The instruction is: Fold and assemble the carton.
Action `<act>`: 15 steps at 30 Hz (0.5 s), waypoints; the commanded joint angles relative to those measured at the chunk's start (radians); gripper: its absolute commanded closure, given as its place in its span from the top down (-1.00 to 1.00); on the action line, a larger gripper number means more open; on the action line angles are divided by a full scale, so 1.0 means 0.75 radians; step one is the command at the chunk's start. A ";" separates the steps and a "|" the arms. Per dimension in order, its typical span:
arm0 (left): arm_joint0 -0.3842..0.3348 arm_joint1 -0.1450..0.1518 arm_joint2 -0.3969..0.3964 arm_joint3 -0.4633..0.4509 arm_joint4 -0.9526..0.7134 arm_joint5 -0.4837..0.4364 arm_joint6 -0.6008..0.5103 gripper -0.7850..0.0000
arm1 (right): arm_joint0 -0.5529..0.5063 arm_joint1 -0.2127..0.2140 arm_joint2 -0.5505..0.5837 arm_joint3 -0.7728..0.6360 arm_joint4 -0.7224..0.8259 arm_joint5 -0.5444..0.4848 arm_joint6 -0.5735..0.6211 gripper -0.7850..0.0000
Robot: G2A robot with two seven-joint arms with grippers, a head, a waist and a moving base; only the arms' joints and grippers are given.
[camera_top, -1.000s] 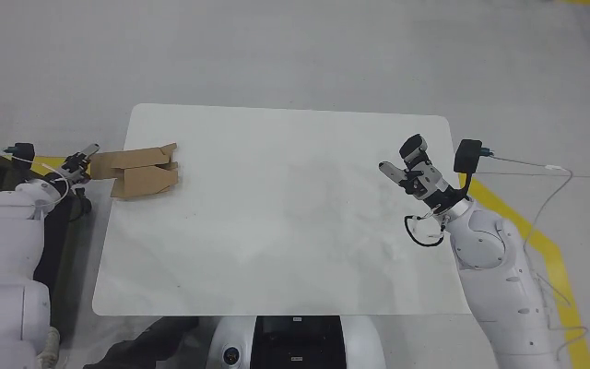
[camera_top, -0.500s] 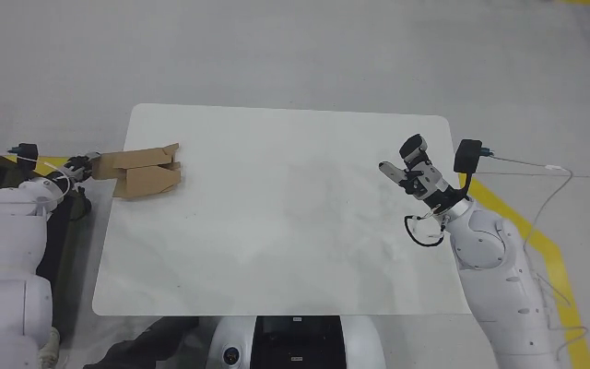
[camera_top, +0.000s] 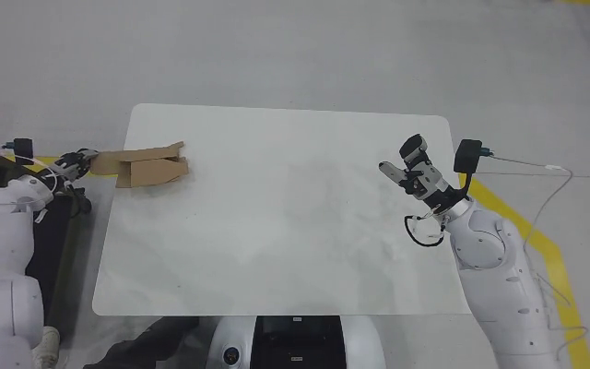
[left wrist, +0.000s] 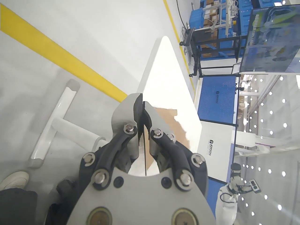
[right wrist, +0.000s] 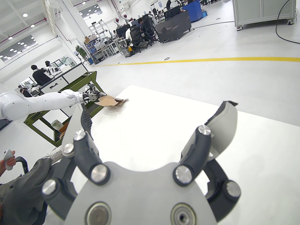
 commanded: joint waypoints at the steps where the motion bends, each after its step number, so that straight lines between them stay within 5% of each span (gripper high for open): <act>1: 0.001 0.005 -0.015 -0.009 -0.037 -0.004 -0.056 -1.00 | 0.000 0.000 0.000 0.000 0.000 0.000 0.000 1.00; 15: 0.043 0.038 -0.111 -0.166 -0.288 -0.018 -0.402 -1.00 | 0.000 0.000 0.000 0.000 0.000 0.000 0.000 1.00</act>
